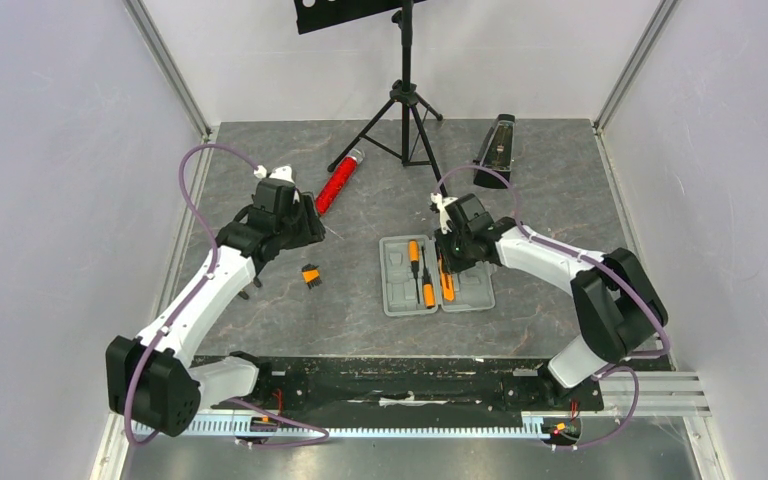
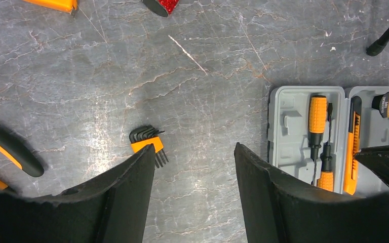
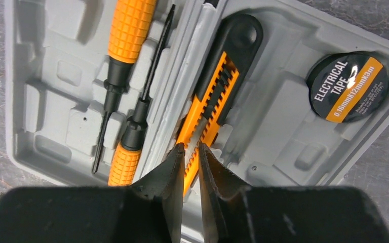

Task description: Pack the tool kit

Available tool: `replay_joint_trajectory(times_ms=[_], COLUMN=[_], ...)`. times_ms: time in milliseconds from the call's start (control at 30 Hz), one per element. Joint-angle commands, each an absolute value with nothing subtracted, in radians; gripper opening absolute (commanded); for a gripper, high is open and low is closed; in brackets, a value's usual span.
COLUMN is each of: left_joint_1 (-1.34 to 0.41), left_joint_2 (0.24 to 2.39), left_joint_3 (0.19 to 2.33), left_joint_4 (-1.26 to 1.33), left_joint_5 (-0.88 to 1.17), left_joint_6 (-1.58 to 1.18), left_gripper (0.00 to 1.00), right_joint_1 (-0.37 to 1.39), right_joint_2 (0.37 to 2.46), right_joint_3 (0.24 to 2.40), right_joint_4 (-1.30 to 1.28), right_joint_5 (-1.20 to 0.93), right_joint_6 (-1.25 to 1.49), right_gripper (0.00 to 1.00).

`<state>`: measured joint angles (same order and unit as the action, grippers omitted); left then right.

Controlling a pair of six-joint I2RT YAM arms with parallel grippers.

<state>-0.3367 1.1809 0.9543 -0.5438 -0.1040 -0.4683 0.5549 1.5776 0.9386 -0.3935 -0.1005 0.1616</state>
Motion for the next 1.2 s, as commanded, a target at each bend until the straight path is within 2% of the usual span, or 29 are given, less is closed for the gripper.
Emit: replay_joint_trajectory(times_ms=[0, 433, 633, 1167], left_joint_1=[-0.33, -0.331, -0.33, -0.33], left_joint_2=[1.14, 1.13, 1.127, 1.111], left_joint_3=[0.948, 0.945, 0.945, 0.939], left_joint_4=[-0.518, -0.518, -0.517, -0.515], left_joint_5=[-0.13, -0.125, -0.128, -0.125], left_joint_6=[-0.408, -0.404, -0.402, -0.4], left_gripper=[0.65, 0.65, 0.65, 0.66], right_joint_1=[0.563, 0.586, 0.584, 0.586], right_joint_2=[1.598, 1.644, 1.603, 1.643], right_joint_3=[0.978, 0.998, 1.084, 1.06], right_joint_4=[-0.423, -0.455, -0.518, -0.484], right_joint_5=[-0.044, -0.014, 0.032, -0.045], right_joint_6=[0.181, 0.173, 0.156, 0.187], right_gripper=[0.18, 0.18, 0.28, 0.31])
